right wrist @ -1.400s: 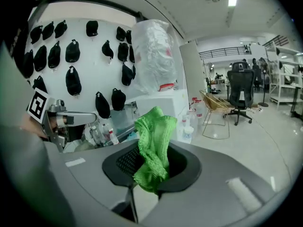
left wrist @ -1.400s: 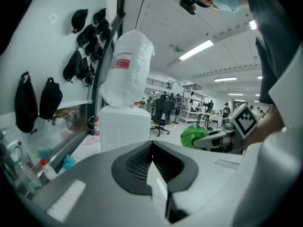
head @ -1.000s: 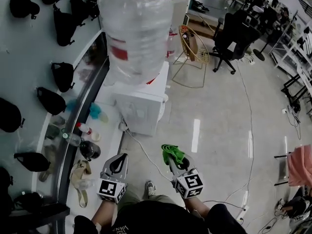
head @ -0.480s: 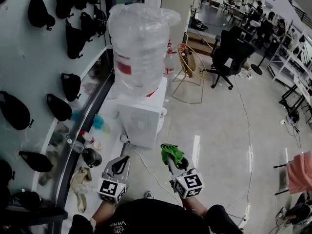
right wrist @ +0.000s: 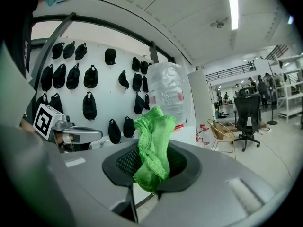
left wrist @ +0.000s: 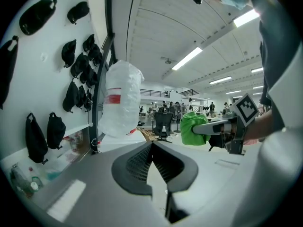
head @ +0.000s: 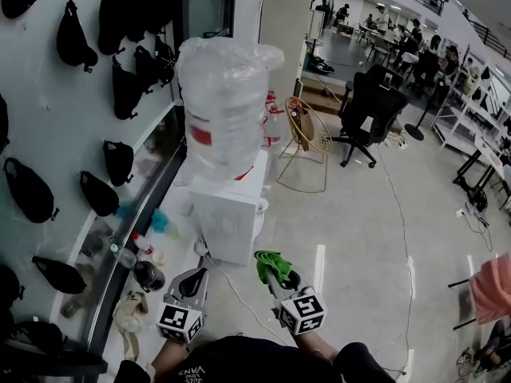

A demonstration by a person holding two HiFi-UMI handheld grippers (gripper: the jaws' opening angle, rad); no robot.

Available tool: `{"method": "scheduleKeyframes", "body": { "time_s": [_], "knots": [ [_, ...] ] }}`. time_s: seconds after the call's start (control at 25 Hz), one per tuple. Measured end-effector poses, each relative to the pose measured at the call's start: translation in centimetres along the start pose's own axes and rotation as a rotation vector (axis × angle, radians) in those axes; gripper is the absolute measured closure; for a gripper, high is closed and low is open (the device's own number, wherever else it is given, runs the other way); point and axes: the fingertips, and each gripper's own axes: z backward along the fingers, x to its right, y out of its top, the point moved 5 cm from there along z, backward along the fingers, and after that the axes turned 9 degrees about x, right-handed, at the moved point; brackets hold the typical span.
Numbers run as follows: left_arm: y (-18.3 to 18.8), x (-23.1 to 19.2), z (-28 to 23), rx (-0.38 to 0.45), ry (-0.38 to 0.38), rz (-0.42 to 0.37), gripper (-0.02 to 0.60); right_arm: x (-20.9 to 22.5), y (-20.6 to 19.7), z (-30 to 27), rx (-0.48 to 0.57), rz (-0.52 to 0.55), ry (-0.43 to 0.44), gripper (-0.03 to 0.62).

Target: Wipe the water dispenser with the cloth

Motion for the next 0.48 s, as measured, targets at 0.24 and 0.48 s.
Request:
{"method": "scheduleKeyframes", "body": {
  "time_s": [0.24,0.48],
  "knots": [
    [0.1,0.8,-0.2,0.003,-0.025,0.000,0.580,0.6,0.7,0.6,0.000,0.013,-0.014,0.503],
    [-0.2,0.9,0.2,-0.014,-0.029,-0.006,0.580,0.9,0.3,1.6,-0.021,0.012,-0.026,0.503]
  ]
}}
